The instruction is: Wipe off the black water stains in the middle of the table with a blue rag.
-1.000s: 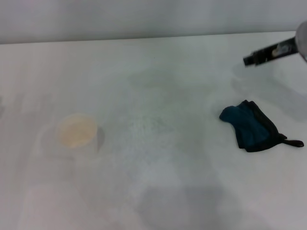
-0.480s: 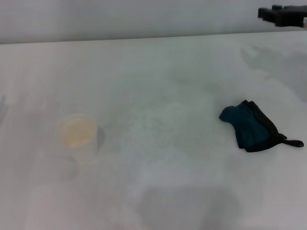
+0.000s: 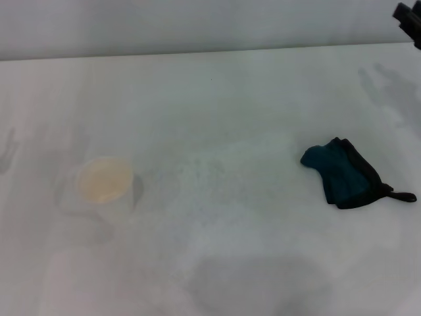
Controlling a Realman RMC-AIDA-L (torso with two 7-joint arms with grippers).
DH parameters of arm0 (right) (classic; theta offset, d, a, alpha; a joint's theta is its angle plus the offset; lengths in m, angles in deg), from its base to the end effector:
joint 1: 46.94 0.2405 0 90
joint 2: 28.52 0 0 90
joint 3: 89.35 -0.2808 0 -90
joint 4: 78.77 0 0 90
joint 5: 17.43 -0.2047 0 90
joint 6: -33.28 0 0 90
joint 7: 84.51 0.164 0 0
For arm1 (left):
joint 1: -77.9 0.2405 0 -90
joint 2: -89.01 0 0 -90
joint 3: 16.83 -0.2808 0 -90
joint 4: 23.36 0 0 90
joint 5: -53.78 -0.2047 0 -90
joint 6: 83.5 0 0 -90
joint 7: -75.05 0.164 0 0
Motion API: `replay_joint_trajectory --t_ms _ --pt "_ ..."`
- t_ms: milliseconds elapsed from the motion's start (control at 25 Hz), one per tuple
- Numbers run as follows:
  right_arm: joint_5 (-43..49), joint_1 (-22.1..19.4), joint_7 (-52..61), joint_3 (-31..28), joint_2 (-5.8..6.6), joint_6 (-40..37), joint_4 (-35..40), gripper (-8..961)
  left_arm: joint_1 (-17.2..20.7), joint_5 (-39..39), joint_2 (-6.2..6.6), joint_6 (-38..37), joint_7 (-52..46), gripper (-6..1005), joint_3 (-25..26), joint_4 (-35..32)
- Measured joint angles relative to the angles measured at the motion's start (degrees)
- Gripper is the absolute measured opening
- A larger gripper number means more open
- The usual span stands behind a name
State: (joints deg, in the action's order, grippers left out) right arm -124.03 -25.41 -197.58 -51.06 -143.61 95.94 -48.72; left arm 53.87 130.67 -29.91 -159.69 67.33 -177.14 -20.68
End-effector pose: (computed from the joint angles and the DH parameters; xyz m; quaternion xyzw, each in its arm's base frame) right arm 0.3633 0.3785 0.0744 -0.7289 0.3242 0.3482 0.4923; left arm -0.3705 0.3342 0.0115 -0.6925 -0.1649 -0.2558 0.6541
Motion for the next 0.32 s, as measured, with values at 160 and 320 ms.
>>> replay_joint_trajectory --t_ms 160,320 --pt "-11.04 0.01 -19.72 -1.88 -0.13 8.60 -10.61 421 -0.24 0.03 0.01 0.00 0.22 862 0.03 -0.05" --pt "-19.35 0.21 -34.50 -1.96 -0.31 13.22 -20.55 421 -0.58 0.02 -0.06 0.72 0.25 862 0.02 -0.10"
